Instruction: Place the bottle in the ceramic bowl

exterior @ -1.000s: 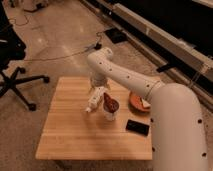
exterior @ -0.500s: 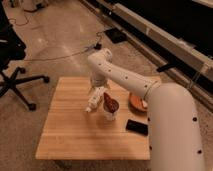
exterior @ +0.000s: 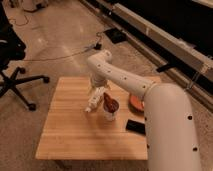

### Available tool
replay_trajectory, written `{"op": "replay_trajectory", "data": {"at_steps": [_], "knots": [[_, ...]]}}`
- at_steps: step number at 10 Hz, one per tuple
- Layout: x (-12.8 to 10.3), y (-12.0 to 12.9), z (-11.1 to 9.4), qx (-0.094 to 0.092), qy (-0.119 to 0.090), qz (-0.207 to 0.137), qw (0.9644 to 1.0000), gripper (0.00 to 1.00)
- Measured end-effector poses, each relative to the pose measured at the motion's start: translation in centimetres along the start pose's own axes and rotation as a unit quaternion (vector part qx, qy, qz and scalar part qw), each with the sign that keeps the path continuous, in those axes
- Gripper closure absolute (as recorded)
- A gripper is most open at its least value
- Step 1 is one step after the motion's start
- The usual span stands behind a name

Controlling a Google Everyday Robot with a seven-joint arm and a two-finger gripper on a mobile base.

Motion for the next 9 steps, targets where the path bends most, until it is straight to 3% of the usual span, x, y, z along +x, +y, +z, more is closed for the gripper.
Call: {"op": "replay_trajectory", "data": {"at_steps": [9], "knots": [[1.9,1.2,1.0,-0.005,0.01,0.011,0.9999,0.2]]}}
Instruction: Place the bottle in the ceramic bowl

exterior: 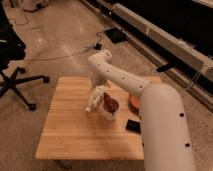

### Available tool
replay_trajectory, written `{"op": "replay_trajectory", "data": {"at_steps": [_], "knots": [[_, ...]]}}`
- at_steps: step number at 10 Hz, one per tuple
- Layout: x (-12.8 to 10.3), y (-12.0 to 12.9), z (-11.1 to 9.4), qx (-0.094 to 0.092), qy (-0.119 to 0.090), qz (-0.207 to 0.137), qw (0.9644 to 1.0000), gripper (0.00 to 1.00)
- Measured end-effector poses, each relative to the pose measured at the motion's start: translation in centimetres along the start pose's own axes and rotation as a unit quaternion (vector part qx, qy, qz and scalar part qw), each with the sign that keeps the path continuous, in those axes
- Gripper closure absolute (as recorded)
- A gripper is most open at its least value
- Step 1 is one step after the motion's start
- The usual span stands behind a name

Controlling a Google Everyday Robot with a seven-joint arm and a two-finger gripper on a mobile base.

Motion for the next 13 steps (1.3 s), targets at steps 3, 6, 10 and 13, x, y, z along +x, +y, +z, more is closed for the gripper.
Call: {"op": "replay_trajectory", "data": {"at_steps": [3,6,10,13], "knots": [[0.5,-0.1,0.3,-0.002,0.005,0.004,1.0,0.2],[0.8,-0.2,0.7,-0.004,0.01,0.008,0.9999,0.2],[1.1,-0.2,1.1,-0.007,0.016,0.014,0.9998,0.2],[1.4,-0.3,1.4,-0.009,0.021,0.019,0.9996,0.2]]}}
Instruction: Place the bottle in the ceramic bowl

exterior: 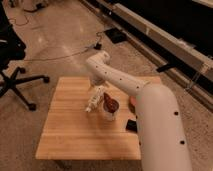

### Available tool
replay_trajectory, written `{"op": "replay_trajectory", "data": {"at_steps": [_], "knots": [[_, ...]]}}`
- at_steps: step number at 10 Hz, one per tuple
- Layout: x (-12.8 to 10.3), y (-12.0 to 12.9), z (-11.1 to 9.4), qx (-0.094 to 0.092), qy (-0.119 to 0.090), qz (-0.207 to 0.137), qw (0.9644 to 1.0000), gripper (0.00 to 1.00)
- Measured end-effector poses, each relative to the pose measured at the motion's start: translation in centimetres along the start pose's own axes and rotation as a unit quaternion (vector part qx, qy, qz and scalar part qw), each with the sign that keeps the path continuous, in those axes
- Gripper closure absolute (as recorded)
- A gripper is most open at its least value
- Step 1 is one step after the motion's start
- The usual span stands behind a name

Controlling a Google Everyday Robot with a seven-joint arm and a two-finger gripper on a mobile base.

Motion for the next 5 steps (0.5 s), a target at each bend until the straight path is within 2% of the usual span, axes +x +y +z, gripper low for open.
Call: {"op": "replay_trajectory", "data": {"at_steps": [5], "knots": [[0.25,-0.08,0.57,-0.004,0.008,0.007,0.9999,0.2]]}}
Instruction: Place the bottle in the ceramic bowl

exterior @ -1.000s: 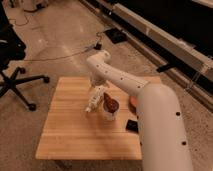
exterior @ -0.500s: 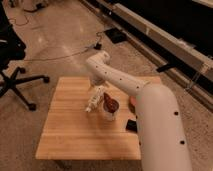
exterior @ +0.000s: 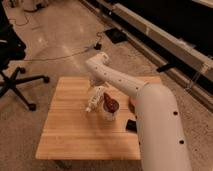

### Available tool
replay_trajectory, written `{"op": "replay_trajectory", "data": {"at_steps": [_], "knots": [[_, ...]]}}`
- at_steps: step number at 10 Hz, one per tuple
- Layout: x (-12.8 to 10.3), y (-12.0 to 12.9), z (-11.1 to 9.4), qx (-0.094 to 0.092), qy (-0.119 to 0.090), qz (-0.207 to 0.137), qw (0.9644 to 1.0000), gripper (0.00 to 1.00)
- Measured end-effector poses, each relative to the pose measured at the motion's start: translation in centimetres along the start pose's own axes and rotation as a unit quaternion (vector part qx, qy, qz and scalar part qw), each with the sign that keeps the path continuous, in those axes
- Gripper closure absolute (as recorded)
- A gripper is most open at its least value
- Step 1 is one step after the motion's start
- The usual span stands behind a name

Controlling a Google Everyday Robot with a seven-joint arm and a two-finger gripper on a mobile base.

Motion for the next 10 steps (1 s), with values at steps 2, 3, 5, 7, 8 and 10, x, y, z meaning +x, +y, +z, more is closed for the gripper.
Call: {"op": "replay_trajectory", "data": {"at_steps": [2,3,5,7,8,10], "knots": [[0.14,-0.05,0.03,-0.001,0.003,0.001,1.0,0.2],[0.2,-0.08,0.14,-0.002,0.005,0.002,1.0,0.2],[0.35,-0.05,0.38,-0.004,0.008,0.004,1.0,0.2],[0.49,-0.06,0.43,-0.006,0.011,0.007,0.9999,0.2],[0.56,-0.09,0.46,-0.007,0.013,0.007,0.9999,0.2],[0.6,-0.09,0.38,-0.007,0.014,0.006,0.9999,0.2]]}}
